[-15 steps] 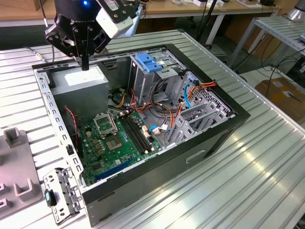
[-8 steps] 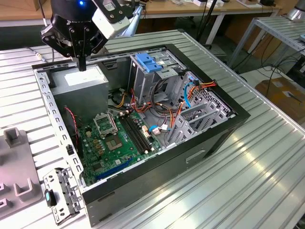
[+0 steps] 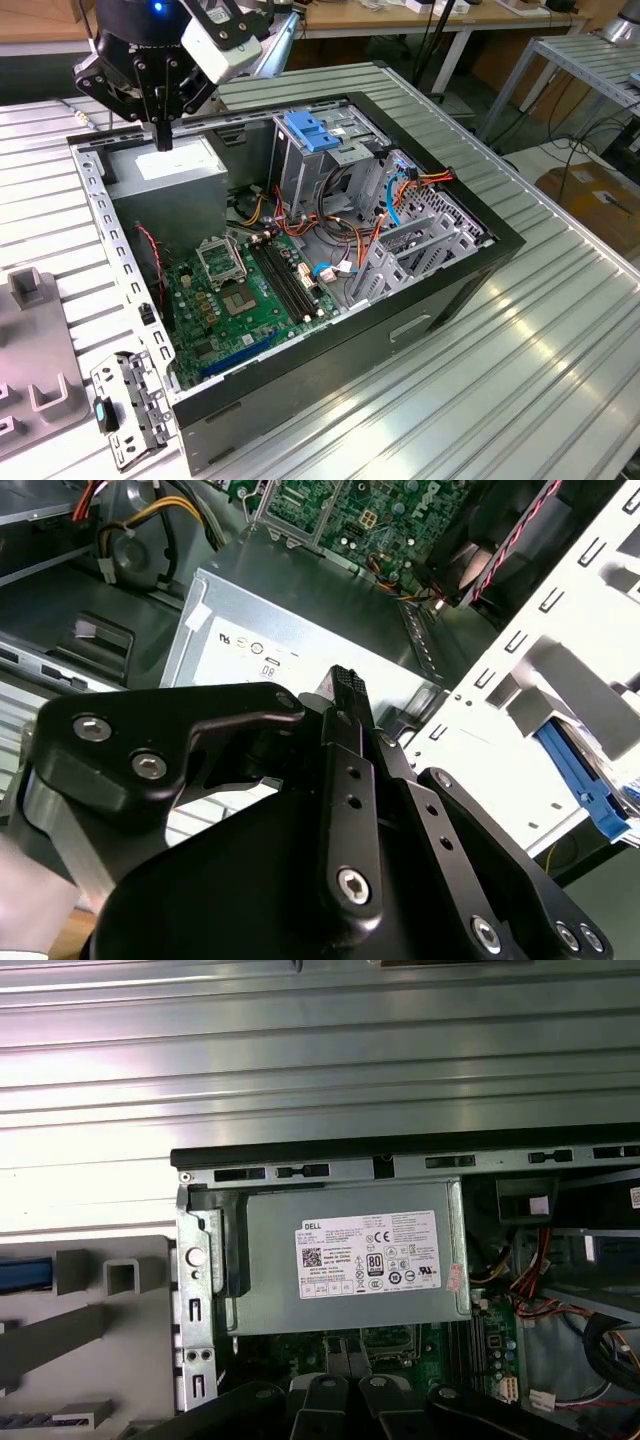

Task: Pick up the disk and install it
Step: 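Reach for the disk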

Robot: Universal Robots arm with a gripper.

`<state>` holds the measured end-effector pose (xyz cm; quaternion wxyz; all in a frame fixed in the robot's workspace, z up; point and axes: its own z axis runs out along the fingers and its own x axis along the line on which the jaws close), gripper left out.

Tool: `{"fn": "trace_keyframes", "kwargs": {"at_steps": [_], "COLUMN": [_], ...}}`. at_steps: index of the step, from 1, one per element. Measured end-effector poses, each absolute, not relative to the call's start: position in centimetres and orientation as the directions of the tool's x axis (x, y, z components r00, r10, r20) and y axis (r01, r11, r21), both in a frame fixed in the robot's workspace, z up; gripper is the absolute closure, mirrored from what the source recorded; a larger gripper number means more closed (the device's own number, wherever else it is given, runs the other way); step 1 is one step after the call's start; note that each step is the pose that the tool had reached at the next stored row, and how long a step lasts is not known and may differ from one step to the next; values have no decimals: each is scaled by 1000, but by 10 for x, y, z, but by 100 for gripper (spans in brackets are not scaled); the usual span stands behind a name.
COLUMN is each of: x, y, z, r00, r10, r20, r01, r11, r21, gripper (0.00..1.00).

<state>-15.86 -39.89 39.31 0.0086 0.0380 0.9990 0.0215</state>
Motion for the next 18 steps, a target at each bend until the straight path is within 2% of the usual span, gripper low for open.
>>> {"fn": "trace_keyframes", "kwargs": {"at_steps": [18], "x": [-182], "y": [-399], "z": [393], "r00": [-997], "r10": [76], "r20": [-13], "r01": [76], "r11": [996], "r21": [44], "gripper": [89]}}
